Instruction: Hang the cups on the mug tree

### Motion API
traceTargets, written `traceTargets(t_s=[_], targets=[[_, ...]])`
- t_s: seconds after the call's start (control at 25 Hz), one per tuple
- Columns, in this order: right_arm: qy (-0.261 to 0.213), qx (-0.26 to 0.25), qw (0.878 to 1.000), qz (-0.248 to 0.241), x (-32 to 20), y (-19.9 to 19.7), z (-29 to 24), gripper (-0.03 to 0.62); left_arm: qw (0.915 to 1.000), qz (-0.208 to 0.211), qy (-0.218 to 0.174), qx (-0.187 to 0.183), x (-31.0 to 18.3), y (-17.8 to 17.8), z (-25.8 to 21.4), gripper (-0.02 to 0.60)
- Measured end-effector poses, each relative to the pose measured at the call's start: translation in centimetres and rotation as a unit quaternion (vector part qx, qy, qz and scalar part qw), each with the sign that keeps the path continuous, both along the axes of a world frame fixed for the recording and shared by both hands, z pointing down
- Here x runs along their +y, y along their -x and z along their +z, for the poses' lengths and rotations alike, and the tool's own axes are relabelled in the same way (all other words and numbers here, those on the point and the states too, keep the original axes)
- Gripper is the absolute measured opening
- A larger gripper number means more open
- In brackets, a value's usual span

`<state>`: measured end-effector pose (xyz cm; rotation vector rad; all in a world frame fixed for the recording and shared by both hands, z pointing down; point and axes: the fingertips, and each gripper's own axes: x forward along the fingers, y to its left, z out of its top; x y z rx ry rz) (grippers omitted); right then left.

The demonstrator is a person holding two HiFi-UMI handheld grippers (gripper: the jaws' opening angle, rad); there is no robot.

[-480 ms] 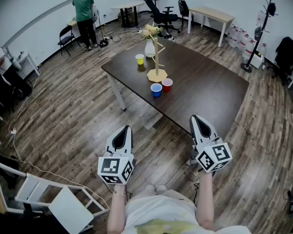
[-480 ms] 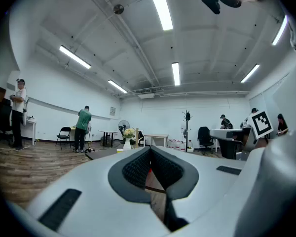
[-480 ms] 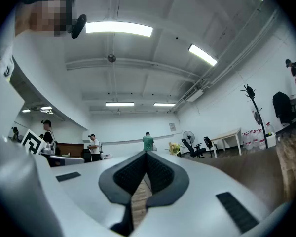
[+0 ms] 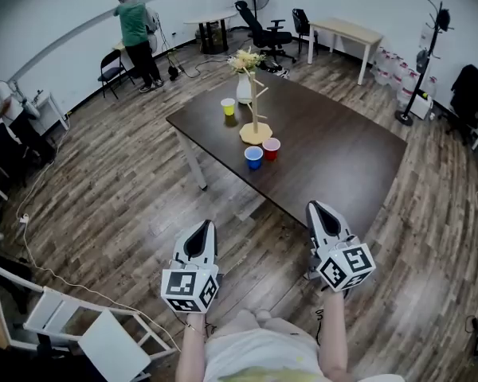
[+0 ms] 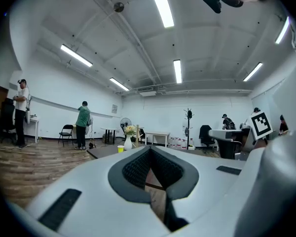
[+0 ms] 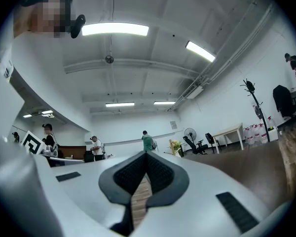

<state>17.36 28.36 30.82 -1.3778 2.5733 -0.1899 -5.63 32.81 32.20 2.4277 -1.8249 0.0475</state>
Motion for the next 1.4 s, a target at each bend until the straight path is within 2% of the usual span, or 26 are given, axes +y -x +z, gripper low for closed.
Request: traceTargets(t_s=[0.2,0.64,0.8,1.0,1.4], targets=[[0.003,-0.006,1.0,-0.005,-0.8,0.2,0.2,0.02,0.9998,-0.017,0.01,0.008,-0.3,0.7,0.6,0.023],[0.02,-0.016,1.0,-0.001,-4.7,0.3,1.6,0.021,0.9995,-0.012,0.024,0.018,-4.6,0.9,1.8,0.023],[0.021,-0.01,1.0,-0.001,-7.2,0.4,2.0,0.02,0.9995,-0.002,0.025,0.022,-7.8,0.7,2.2,0.023],[0.02,-0.003,1.0,0.005,-11.9,2.3,2.2,0.021,0.9993,0.012,0.023,0.026,-13.1,2.2,2.4,0.023],[0.028,0.009,0.999,0.046,-19.3,3.4,2.5,0.021,0.9974,0.052,0.028,0.042,-22.6,3.4,2.5,0.023]])
